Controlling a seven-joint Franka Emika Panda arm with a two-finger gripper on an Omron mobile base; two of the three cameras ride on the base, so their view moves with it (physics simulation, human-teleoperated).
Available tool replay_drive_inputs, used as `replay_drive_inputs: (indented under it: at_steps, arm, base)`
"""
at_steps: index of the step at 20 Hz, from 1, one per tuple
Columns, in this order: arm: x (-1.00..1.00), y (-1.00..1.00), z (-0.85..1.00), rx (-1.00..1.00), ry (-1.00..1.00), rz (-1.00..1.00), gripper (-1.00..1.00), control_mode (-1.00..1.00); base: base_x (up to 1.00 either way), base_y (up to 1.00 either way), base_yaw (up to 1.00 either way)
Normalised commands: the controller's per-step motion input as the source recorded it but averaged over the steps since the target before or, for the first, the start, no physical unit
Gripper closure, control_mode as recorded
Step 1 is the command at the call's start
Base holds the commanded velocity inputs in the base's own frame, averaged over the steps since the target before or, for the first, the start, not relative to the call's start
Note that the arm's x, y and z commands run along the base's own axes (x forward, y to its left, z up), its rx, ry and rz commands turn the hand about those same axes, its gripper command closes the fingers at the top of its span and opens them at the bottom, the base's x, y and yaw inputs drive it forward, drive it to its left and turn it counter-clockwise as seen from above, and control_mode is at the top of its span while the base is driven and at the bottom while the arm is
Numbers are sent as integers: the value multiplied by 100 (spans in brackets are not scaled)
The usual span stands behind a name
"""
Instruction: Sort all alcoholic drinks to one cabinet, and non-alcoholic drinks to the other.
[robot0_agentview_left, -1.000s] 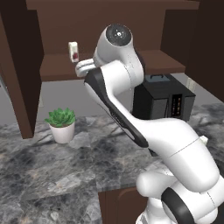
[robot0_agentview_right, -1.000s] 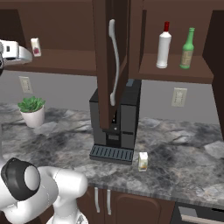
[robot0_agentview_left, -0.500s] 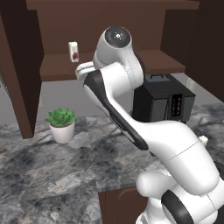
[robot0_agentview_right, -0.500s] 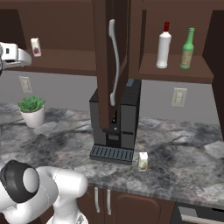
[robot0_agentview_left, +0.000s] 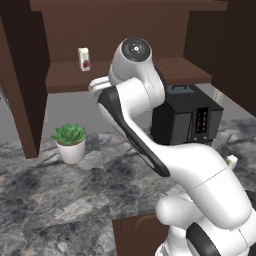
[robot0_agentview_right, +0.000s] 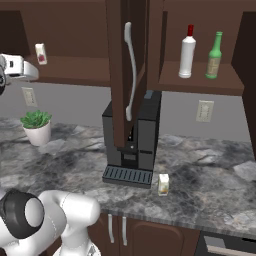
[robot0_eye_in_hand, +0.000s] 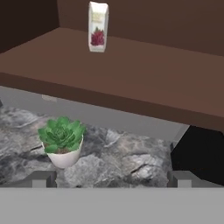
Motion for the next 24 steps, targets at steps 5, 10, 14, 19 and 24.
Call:
replay_drive_inputs:
  at_steps: [5,10,14,19,24]
  arm:
    - [0,-20,-11,-4,0,2,-100,-100]
    - [-3,-16,-5,-4,0,4,-100,-100]
    - [-12,-17,-7,-3,0,5,-100,-100]
    - [-12,-17,-7,-3,2,5,-100,-100]
    - [-14,-19,-9,-2,0,5,-100,-100]
  base:
    - [0,0,0]
    - [0,0,0]
    - [0,0,0]
    - [0,0,0]
    - [0,0,0]
